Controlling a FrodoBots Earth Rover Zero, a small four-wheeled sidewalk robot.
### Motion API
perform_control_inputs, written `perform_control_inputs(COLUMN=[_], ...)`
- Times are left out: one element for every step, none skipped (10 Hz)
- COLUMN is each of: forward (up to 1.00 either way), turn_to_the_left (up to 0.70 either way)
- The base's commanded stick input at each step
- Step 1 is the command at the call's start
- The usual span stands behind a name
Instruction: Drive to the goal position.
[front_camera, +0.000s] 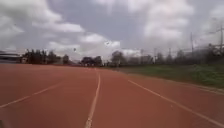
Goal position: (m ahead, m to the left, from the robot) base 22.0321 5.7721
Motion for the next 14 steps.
perform_control_inputs(forward=[0.7, 0.7, 0.7, 0.7, 0.7, 0.7, 0.7, 0.7, 0.7, 0.7, 0.7, 0.7, 0.7, 0.7], turn_to_the_left=[0.0, 0.0, 0.0, 0.0, 0.0, 0.0, 0.0, 0.0, 0.0, 0.0, 0.0, 0.0, 0.0, 0.0])
